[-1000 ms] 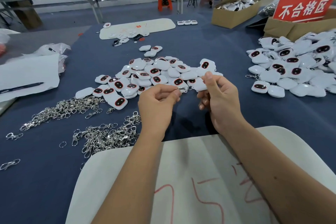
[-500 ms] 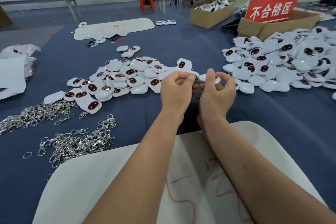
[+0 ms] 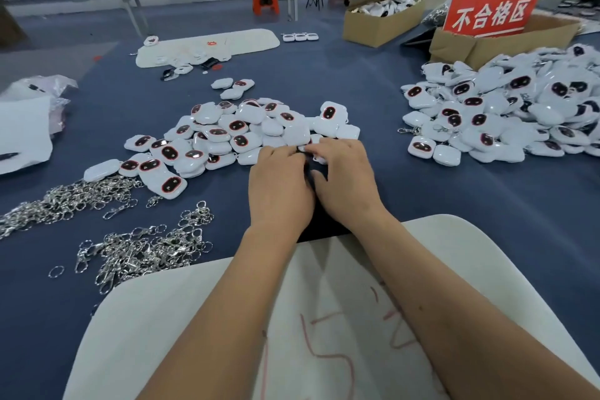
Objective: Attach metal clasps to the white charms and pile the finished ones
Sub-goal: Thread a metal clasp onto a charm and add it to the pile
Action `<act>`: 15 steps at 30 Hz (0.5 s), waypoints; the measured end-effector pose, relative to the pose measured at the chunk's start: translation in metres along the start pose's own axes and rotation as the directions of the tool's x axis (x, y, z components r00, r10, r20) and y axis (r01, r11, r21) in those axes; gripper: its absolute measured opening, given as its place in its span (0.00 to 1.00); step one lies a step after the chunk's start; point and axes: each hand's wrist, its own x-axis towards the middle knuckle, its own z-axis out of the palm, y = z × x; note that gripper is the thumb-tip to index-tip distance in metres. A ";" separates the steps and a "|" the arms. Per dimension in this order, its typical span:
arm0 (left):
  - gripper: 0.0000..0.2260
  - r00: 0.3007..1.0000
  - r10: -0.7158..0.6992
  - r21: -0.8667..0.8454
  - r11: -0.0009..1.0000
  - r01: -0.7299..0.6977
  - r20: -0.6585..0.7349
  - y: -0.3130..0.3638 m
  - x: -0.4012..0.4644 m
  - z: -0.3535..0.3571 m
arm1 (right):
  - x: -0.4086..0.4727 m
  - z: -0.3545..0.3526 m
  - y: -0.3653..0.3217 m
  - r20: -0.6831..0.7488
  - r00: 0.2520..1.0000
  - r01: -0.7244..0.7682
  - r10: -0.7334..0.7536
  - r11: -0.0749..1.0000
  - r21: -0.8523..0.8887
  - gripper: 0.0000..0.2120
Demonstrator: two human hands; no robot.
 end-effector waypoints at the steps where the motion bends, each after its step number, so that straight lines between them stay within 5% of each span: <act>1: 0.12 1.000 -0.008 -0.013 1.000 0.008 -0.008 -0.002 -0.002 -0.002 | 0.000 0.000 0.000 0.001 1.000 0.013 -0.013 0.999 -0.044 0.20; 7: 0.14 0.997 0.079 -0.167 0.983 -0.073 0.024 -0.027 -0.014 -0.021 | -0.002 0.003 -0.002 -0.012 0.999 -0.034 0.033 0.994 -0.104 0.18; 12: 0.12 0.999 0.001 -0.426 0.904 0.017 0.041 -0.049 -0.020 -0.048 | -0.009 0.004 -0.016 0.042 0.995 0.092 -0.087 0.986 -0.142 0.21; 15: 0.08 0.989 -0.147 -0.259 0.955 0.144 0.006 -0.063 -0.021 -0.070 | -0.014 0.005 -0.031 0.120 0.977 0.185 -0.176 0.980 -0.072 0.15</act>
